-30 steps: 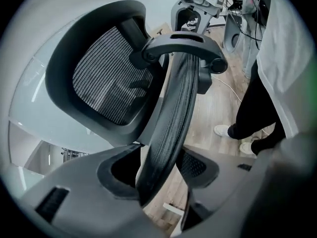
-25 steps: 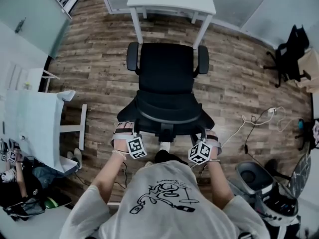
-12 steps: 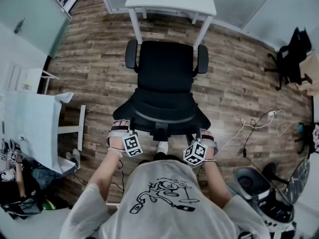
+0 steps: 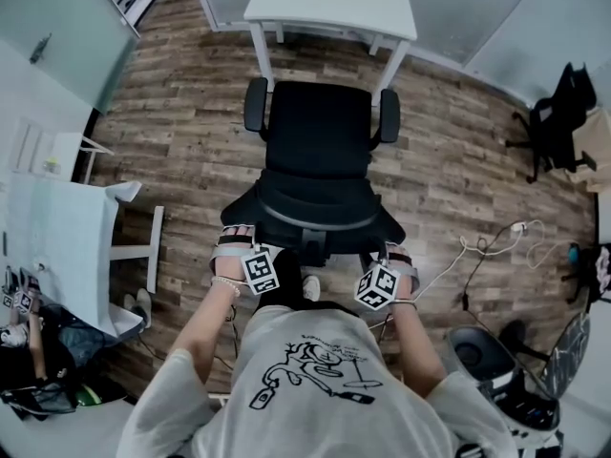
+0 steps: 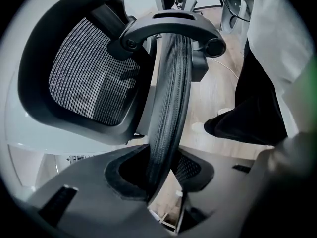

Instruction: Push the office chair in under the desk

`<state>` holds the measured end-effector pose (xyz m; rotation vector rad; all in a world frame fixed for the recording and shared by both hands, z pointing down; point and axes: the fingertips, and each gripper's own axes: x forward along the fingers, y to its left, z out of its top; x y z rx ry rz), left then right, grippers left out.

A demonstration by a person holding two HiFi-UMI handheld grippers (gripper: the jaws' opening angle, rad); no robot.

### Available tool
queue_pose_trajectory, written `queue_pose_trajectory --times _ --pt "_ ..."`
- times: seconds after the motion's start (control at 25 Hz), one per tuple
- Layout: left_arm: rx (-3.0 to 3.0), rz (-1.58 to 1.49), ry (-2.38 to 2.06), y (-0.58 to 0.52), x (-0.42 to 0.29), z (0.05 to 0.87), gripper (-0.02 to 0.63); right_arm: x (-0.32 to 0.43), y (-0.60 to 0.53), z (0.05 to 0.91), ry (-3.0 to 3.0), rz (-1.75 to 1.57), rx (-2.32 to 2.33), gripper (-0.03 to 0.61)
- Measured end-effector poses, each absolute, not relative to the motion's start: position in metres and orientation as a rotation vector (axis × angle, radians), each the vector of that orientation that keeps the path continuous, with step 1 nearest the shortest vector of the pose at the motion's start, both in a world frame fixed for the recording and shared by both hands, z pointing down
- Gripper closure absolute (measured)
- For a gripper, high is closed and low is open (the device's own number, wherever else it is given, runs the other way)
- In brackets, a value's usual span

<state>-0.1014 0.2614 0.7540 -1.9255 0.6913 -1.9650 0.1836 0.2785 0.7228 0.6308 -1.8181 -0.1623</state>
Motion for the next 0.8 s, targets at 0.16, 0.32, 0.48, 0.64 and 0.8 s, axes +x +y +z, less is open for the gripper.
queue_pose_trajectory --times 0.16,0.32,0.48,0.64,0.8 --pt "-1.926 -1.968 0.690 0.250 -0.103 0.754 0.479 0.181 0.268 0.724 -1.813 -0.162 0.635 0.391" --pt "-1.917 -1.956 0.689 0.237 -0.103 0.755 0.479 0.182 0.255 0.725 -1.805 -0.161 0.643 0.391" --pt "-1.920 -1.951 0.678 0.222 -0.104 0.755 0.479 0.181 0.241 0.726 -1.800 -0.151 0.640 0.391" --pt "-1.923 -1.948 0.664 0.208 -0.103 0.756 0.479 0.182 0.226 0.728 -1.795 -0.148 0.641 0.393" --pt "-1.930 -1.927 0.626 0.198 -0.101 0.756 0.479 0.182 0.216 0.727 -1.788 -0.141 0.635 0.394"
